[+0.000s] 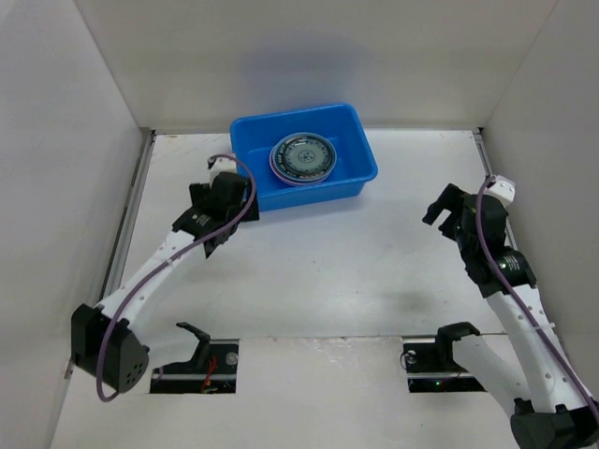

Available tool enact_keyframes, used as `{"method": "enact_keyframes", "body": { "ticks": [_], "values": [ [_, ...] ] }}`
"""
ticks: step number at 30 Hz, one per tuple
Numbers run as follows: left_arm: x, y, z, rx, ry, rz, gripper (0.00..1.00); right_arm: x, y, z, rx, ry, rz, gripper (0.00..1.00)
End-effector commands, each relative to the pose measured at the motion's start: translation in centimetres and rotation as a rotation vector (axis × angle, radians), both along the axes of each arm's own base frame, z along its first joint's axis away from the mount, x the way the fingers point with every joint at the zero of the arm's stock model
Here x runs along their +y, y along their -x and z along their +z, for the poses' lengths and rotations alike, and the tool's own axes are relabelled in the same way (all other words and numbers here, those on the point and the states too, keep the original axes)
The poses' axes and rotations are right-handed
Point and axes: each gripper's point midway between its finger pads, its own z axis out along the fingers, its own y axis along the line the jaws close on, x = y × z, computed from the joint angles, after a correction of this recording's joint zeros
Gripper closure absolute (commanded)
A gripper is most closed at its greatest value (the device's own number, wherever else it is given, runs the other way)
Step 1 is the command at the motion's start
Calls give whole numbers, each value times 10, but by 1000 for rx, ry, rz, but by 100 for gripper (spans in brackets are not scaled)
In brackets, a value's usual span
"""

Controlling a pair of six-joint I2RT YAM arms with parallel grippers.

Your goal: Place the plates into the plastic bin on the countertop

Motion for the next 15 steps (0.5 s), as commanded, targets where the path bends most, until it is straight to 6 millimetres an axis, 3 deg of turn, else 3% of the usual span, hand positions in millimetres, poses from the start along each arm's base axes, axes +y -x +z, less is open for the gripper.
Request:
{"method": "enact_keyframes", "body": {
  "ticks": [1,7,11,15],
  "values": [
    [47,45,-2,-12,-95,102,0,-26,15,-3,55,136,-122,0],
    [83,100,-1,-102,11,180,0,-17,30,-33,62,100,-127,0],
    [97,119,-9,-125,32,208,0,-21,38,-55,96,119,-151,0],
    [103,127,-18,-129,39,234,0,-22,40,-57,67,111,-161,0]
  ]
}}
